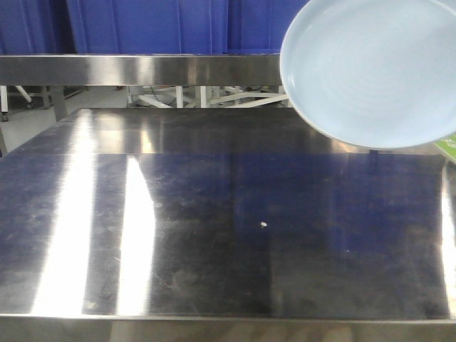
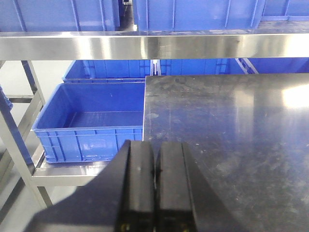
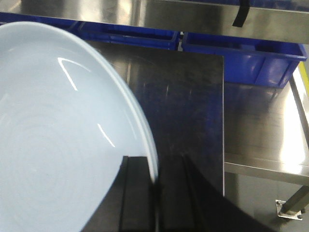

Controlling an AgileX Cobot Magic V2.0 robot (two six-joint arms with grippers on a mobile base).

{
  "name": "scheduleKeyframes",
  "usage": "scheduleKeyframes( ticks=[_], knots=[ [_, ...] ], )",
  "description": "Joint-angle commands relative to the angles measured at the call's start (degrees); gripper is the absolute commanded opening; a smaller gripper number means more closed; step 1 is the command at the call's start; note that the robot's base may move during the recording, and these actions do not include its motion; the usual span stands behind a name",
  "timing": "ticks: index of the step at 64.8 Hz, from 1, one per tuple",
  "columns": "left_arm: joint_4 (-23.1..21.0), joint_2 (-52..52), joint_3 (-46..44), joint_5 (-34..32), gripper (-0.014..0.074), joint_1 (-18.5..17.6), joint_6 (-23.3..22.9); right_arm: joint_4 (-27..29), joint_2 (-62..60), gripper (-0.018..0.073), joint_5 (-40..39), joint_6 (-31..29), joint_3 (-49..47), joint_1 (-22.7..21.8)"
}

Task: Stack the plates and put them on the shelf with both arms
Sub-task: 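Lift the stacked plates off the table with the right gripper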

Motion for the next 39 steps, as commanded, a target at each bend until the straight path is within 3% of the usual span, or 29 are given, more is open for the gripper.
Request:
scheduleKeyframes(
  ticks=[1, 39],
  knots=[
    [-0.4, -0.2, -1.7, -4.6, 0.0082, 0.0, -0.2, 0.9, -5.8, 0.0056, -6.8, -0.1, 1.2, -0.3],
    [-0.4, -0.2, -1.7, -4.6, 0.0082, 0.0, -0.2, 0.9, -25.3, 0.0056, -7.0, -0.1, 11.5, -0.3]
  ],
)
